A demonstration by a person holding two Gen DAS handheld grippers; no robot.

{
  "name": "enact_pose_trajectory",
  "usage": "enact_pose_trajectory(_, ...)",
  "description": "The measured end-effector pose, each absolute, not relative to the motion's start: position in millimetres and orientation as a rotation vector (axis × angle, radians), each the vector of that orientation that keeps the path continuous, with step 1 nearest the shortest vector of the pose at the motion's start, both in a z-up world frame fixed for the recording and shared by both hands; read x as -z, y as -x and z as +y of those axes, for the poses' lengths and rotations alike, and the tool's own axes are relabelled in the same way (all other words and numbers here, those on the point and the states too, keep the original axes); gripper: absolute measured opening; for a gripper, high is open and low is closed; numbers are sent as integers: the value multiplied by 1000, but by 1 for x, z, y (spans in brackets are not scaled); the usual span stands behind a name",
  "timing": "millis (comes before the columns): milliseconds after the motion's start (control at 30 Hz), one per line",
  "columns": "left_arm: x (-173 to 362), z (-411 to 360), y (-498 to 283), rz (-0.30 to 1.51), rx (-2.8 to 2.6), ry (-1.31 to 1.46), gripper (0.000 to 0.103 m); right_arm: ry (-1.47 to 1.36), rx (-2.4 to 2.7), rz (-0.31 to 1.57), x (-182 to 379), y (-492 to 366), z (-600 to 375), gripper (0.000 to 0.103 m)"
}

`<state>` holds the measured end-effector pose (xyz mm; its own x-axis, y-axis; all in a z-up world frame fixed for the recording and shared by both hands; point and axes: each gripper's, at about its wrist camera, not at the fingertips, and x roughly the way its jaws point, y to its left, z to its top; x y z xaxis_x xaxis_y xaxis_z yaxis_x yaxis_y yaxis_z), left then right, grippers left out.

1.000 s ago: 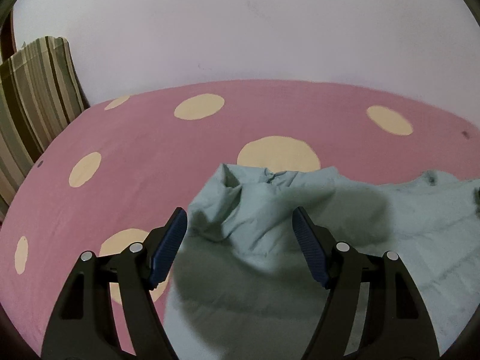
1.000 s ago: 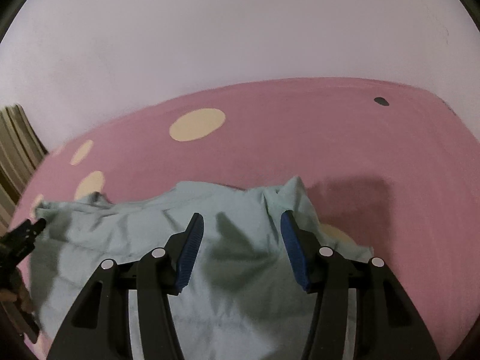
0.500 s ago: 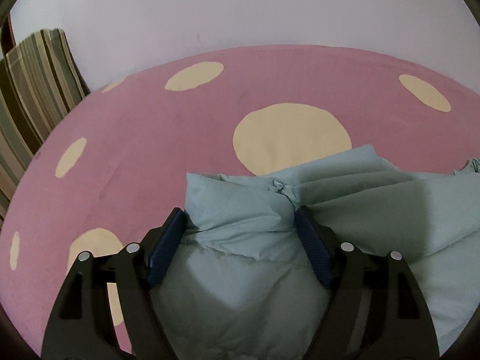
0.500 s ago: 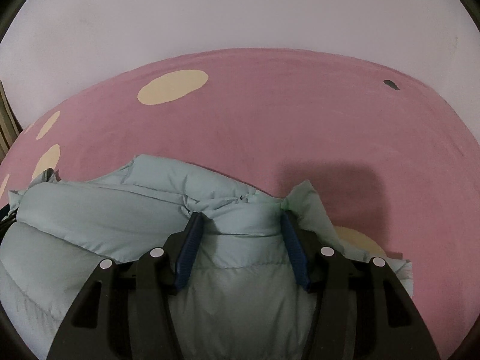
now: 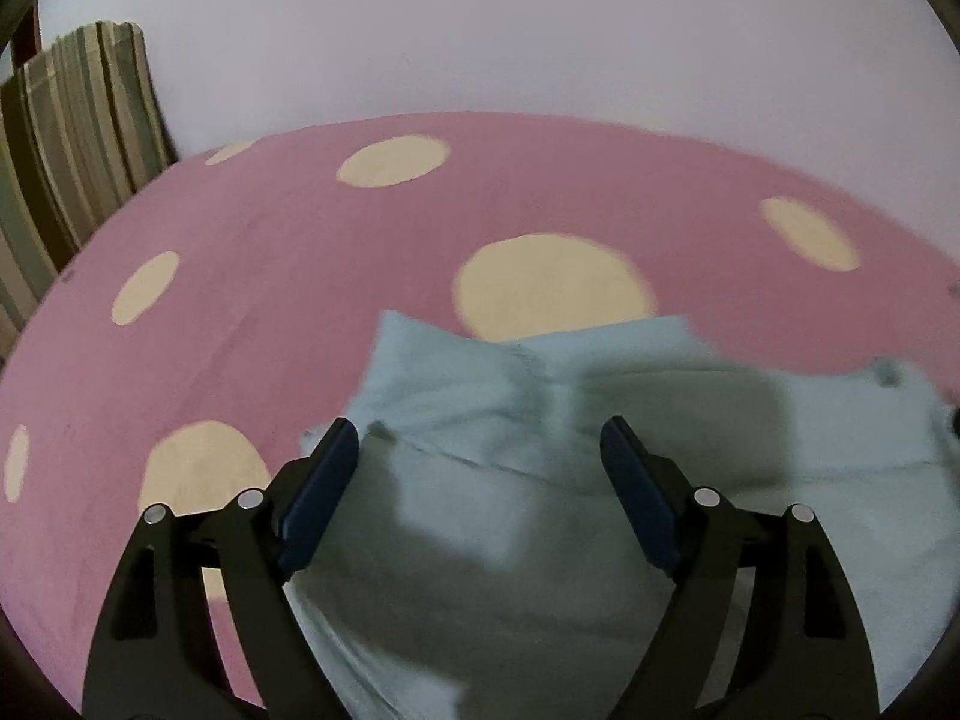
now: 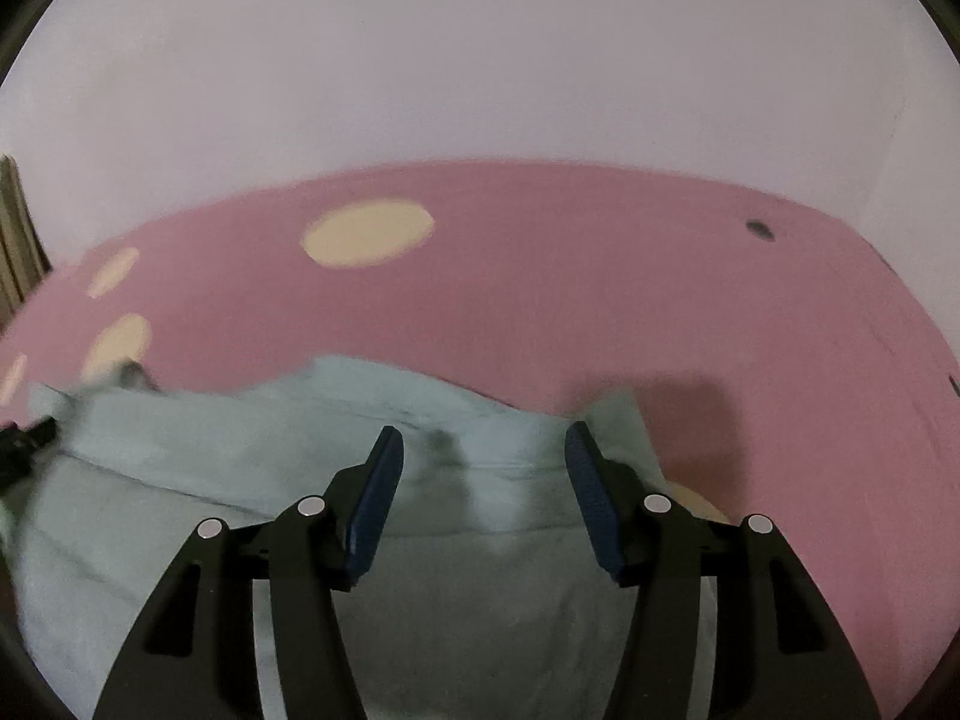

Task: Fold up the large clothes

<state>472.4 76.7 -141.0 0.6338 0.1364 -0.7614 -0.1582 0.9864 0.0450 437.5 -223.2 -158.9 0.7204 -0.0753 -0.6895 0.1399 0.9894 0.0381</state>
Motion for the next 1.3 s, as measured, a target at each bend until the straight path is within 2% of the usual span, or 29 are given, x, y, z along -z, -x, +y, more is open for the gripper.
enact_pose_trajectory(167, 130, 24, -450, 789, -71, -18, 83, -48, 39, 742, 156, -424, -182, 56)
enact_pose_trajectory(300, 155, -7, -451, 811, -72, -109, 83, 21, 32, 776, 181, -428, -159, 56)
enact_pose_trajectory(500, 185, -11, -460, 833, -98, -92, 88, -16, 47, 819, 214, -442, -163, 64)
enact_pose_trajectory(700, 194, -13, -468, 854, -105, -107, 89, 6, 69, 825, 225, -445, -158, 65)
enact_pose_trajectory(1033, 192, -9, -477, 874, -106, -108, 90, 17, 76, 839, 219, -451, -156, 65)
enact_pose_trajectory(1300, 170, 1, -464, 896, -75, -90, 90, -73, 63, 813, 184, -424, -171, 66)
